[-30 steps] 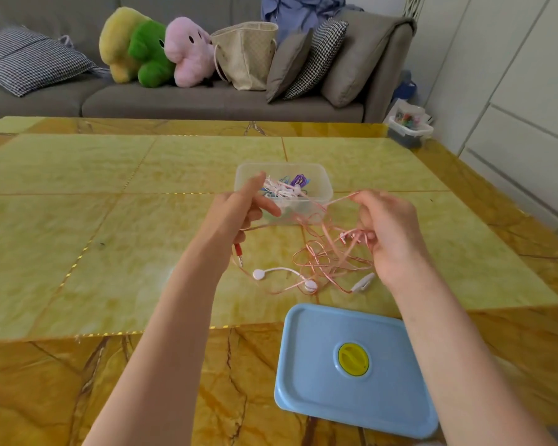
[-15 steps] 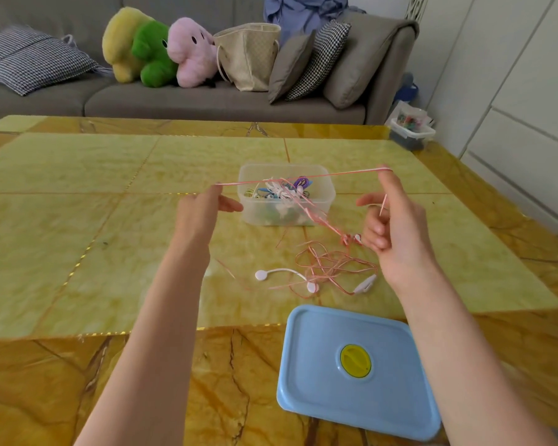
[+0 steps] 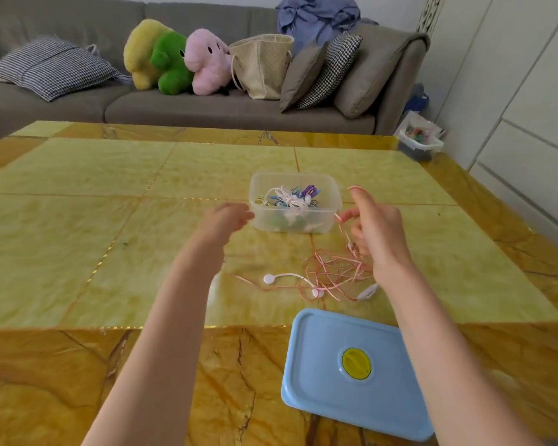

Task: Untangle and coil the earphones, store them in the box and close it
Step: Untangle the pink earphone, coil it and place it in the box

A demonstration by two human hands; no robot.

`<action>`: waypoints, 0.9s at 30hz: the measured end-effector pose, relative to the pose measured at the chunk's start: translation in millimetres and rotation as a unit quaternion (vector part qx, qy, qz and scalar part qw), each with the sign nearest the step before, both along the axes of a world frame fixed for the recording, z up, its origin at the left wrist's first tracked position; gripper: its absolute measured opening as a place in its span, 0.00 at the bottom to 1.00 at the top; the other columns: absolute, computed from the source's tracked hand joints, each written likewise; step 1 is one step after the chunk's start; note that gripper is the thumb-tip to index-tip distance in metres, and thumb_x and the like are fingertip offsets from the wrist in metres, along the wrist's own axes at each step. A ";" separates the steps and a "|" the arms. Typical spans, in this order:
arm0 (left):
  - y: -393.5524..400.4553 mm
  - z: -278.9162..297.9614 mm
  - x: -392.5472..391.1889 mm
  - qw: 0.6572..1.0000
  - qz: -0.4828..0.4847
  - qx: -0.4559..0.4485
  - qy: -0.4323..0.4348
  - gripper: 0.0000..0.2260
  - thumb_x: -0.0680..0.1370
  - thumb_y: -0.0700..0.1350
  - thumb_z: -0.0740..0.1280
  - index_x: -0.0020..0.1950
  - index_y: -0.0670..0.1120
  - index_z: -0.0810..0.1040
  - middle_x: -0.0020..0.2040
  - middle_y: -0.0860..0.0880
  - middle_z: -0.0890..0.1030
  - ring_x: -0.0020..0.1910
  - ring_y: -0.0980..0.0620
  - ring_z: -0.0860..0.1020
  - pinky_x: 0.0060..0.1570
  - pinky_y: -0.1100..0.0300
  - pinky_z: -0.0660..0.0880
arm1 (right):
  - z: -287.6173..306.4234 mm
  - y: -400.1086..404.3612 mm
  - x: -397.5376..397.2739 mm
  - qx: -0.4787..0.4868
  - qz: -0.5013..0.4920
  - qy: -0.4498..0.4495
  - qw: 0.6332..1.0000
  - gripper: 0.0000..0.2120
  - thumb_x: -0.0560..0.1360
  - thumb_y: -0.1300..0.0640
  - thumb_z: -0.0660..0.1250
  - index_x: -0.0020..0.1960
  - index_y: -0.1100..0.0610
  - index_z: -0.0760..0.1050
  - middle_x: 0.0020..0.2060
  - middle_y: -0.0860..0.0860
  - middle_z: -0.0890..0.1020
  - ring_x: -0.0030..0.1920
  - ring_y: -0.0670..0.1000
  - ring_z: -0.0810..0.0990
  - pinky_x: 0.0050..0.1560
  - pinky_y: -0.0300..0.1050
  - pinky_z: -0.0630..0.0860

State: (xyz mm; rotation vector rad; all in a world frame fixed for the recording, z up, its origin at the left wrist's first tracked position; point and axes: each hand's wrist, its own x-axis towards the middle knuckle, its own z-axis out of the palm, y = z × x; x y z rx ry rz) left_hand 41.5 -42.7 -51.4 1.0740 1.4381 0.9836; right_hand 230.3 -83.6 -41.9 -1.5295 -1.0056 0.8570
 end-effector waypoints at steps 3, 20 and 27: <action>-12.5 8.5 14.2 0.987 -0.117 0.105 0.020 0.15 0.77 0.35 0.60 0.63 0.42 0.72 0.56 0.50 0.77 0.50 0.56 0.74 0.37 0.80 0.67 | 17.0 3.6 -13.4 -0.028 0.118 -0.048 0.991 0.17 0.77 0.49 0.61 0.36 0.58 0.77 0.16 0.44 0.66 0.17 0.42 0.60 0.18 0.33 0.56; -6.6 109.5 0.9 0.834 -0.031 0.206 0.512 0.22 0.81 0.55 0.52 0.47 0.45 0.81 0.40 0.48 0.83 0.49 0.46 0.79 0.57 0.54 0.68 | 208.8 -9.2 -18.3 0.026 0.075 -0.295 0.952 0.35 0.78 0.35 0.47 0.38 0.62 0.78 0.21 0.52 0.75 0.25 0.51 0.71 0.34 0.42 0.70; -23.7 111.5 -34.5 0.987 -0.008 0.007 0.163 0.24 0.83 0.53 0.46 0.56 0.39 0.76 0.48 0.40 0.81 0.37 0.46 0.78 0.32 0.62 0.68 | 216.4 -30.4 6.5 -0.144 0.234 -0.059 0.960 0.44 0.75 0.31 0.38 0.43 0.65 0.77 0.24 0.57 0.78 0.18 0.48 0.66 0.18 0.31 0.60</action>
